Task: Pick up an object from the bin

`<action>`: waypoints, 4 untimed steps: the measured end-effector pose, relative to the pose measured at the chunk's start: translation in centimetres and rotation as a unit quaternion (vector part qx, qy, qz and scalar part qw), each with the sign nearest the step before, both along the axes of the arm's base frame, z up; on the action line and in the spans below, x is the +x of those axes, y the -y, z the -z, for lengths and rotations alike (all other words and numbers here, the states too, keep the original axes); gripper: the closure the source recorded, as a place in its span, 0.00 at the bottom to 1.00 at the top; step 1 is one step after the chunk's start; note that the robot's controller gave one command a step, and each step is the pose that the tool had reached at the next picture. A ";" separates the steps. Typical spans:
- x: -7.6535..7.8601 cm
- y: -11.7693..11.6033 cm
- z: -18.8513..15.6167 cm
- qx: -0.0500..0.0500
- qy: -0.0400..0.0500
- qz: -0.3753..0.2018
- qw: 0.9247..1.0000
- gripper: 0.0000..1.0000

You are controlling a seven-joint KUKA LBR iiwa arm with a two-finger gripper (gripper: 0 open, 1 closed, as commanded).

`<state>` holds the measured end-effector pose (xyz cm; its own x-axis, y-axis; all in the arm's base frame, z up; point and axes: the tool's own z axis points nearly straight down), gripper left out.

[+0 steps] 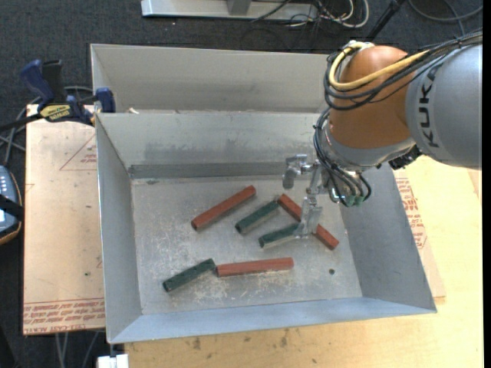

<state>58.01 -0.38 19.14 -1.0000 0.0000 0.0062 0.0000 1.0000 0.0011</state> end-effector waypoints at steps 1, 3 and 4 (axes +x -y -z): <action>0.2 0.0 -0.5 0.000 0.004 0.000 1.000 0.00; 3.8 1.4 11.7 0.000 0.006 -0.214 0.977 0.00; 3.8 2.9 12.1 0.001 0.005 -0.145 0.989 0.00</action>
Offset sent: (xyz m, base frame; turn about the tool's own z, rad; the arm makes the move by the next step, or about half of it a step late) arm 0.0367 -0.0114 -0.1214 -0.4066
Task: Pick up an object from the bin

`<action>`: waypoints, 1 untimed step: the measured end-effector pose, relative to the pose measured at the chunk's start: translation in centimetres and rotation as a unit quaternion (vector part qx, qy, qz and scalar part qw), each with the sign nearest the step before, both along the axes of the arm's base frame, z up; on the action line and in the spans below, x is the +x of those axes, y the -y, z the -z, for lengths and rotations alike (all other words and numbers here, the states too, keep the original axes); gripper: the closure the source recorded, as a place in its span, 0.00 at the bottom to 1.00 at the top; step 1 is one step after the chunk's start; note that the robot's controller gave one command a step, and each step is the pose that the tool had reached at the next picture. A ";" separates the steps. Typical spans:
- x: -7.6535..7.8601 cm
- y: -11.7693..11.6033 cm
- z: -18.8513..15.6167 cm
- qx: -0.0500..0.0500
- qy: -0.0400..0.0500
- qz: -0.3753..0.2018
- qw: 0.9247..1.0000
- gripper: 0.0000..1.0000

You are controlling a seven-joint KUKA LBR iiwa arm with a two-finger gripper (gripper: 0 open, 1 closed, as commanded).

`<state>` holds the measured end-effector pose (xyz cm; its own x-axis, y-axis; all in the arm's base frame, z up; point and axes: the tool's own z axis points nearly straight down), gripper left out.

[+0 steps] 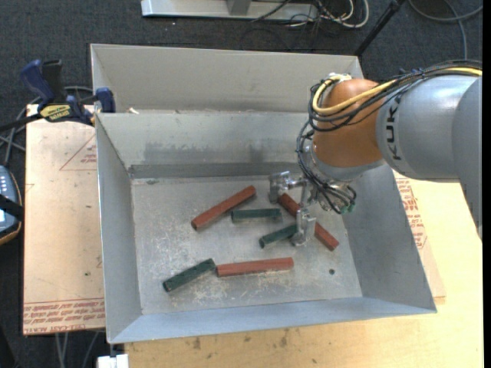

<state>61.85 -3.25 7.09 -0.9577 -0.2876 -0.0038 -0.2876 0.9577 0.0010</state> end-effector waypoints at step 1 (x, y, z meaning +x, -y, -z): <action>0.0 -1.6 -0.4 0.000 0.000 -0.069 0.998 0.00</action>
Offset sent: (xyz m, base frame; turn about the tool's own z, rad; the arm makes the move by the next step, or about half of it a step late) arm 0.0000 0.0000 0.0000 0.0000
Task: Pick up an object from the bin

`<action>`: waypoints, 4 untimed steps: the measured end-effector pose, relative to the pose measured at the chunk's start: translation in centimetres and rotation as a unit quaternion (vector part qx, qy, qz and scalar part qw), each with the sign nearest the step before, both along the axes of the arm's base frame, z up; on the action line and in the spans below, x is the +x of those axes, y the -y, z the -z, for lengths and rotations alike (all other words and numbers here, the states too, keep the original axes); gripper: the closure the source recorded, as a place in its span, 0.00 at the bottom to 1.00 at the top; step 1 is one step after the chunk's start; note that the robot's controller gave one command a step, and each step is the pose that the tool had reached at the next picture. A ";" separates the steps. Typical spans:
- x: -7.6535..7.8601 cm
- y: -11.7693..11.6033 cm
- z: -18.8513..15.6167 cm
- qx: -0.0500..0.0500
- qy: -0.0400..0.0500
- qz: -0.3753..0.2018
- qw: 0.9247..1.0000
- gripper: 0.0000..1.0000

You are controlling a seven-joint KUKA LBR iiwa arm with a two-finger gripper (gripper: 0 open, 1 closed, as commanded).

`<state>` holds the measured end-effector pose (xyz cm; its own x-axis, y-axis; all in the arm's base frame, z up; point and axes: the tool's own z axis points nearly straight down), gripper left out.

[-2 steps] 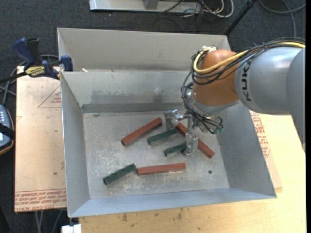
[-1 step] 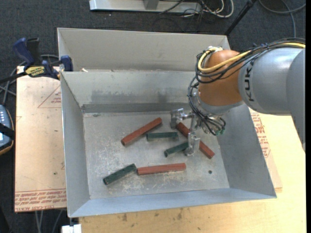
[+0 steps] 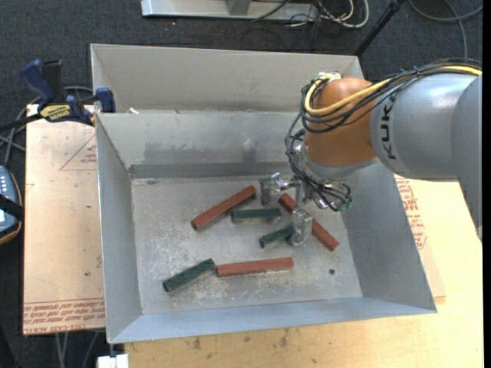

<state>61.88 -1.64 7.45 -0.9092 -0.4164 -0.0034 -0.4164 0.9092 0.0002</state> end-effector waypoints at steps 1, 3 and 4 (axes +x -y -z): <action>0.1 1.5 0.3 0.000 0.000 0.069 0.998 1.00; 0.0 1.5 0.0 0.000 -0.001 0.069 0.998 1.00; -0.3 1.5 -1.9 0.000 -0.006 0.069 0.998 1.00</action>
Offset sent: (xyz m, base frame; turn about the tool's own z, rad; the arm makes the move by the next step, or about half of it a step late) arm 0.0000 0.0000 0.0000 0.0000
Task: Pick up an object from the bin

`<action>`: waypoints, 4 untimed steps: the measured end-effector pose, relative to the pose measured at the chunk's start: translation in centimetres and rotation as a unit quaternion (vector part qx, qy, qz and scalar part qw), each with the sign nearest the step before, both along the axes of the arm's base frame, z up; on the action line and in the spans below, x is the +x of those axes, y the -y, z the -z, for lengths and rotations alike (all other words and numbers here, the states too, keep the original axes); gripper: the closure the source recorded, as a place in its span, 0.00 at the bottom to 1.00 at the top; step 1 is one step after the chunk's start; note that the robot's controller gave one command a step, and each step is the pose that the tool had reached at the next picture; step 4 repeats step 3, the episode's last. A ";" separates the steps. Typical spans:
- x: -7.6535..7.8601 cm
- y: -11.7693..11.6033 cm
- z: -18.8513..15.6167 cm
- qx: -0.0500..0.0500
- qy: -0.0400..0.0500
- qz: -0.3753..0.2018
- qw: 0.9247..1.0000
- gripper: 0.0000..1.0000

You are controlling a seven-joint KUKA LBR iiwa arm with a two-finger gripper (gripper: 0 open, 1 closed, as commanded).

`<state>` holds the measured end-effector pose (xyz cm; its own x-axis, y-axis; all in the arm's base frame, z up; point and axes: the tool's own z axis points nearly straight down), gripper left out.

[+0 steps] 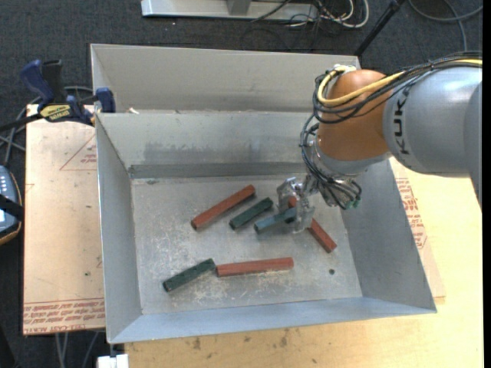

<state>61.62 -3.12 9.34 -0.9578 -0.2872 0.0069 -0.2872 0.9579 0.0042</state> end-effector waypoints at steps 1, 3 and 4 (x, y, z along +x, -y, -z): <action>0.3 0.0 -2.6 0.000 0.005 0.000 1.000 1.00; 0.4 0.0 -5.3 -0.001 0.007 0.000 1.000 1.00; 0.4 0.0 -5.3 -0.001 0.007 0.000 1.000 1.00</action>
Offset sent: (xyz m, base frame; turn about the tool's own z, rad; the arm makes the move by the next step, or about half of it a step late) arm 0.0000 0.0002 0.0266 0.0000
